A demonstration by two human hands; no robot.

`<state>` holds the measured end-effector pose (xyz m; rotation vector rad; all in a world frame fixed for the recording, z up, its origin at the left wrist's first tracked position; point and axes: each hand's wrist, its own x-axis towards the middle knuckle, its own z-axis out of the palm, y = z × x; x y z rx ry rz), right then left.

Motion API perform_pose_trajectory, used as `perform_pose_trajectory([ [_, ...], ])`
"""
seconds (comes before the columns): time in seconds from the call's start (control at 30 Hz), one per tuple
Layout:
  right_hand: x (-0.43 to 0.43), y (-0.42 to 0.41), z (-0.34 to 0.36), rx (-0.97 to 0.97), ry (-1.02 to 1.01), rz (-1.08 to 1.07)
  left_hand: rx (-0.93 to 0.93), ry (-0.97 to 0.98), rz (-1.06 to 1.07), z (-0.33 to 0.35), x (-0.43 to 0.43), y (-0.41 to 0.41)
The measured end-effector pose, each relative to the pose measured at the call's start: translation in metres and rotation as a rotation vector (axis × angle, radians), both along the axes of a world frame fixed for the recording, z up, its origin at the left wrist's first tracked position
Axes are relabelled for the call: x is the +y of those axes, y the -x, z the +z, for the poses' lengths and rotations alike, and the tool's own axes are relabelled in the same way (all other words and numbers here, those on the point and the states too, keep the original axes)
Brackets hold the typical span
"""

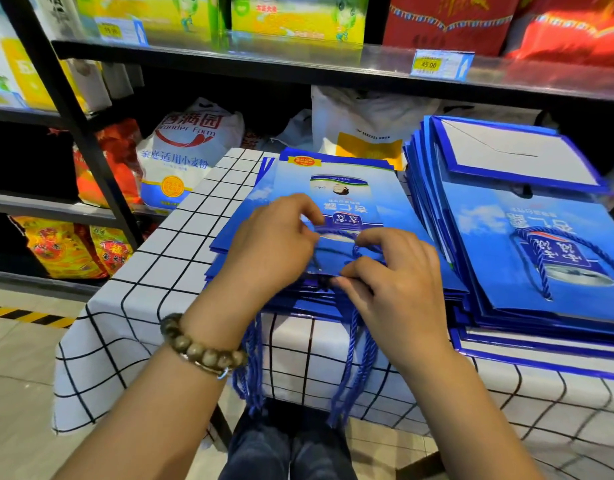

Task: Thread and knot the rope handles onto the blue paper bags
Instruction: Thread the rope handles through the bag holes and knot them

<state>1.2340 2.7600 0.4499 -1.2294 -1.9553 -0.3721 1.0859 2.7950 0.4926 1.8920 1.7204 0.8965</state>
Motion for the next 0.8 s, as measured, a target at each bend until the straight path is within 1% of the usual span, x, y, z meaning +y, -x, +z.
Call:
perform_pose_trajectory([
  [0.03, 0.001, 0.0, 0.0, -0.006, 0.002, 0.007, -0.031, -0.012, 0.048, -0.001, 0.004, 0.002],
  [0.1, 0.001, 0.0, 0.0, -0.007, 0.022, 0.038, -0.055, 0.006, 0.075, -0.002, 0.008, 0.005],
  [0.13, 0.0, 0.0, -0.001, 0.018, 0.049, 0.063, -0.015, 0.017, 0.083, -0.003, 0.009, 0.008],
  [0.2, -0.002, 0.001, -0.001, 0.1, 0.113, 0.108, 0.13, 0.015, 0.145, -0.003, 0.012, 0.015],
  [0.27, -0.006, 0.001, -0.002, 0.15, 0.114, 0.123, 0.273, 0.053, 0.211, 0.0, 0.017, 0.024],
  [0.3, -0.008, 0.003, -0.002, 0.164, 0.097, 0.128, 0.292, 0.089, 0.218, 0.002, 0.02, 0.027],
  [0.4, -0.012, 0.007, -0.001, 0.187, 0.074, 0.149, 0.22, 0.139, 0.193, 0.006, 0.028, 0.034],
  [0.53, -0.013, 0.01, 0.005, 0.141, 0.099, 0.182, 0.213, 0.097, 0.198, 0.005, 0.028, 0.04],
  [0.6, -0.014, 0.012, 0.009, 0.111, 0.125, 0.212, 0.147, 0.038, 0.182, 0.006, 0.025, 0.041],
  [0.63, -0.016, 0.013, 0.012, 0.15, 0.148, 0.255, 0.092, -0.031, 0.165, 0.008, 0.022, 0.041],
  [0.67, -0.017, 0.012, 0.017, 0.247, 0.183, 0.309, 0.051, -0.129, 0.142, 0.011, 0.018, 0.041],
  [0.73, -0.016, 0.003, 0.035, 0.547, 0.263, 0.378, -0.004, -0.31, 0.098, 0.02, 0.007, 0.042],
  [0.77, -0.009, -0.005, 0.044, 0.691, 0.286, 0.349, -0.062, -0.379, 0.067, 0.026, 0.001, 0.044],
  [0.8, -0.002, -0.014, 0.053, 0.789, 0.31, 0.274, -0.143, -0.432, 0.03, 0.032, -0.004, 0.046],
])
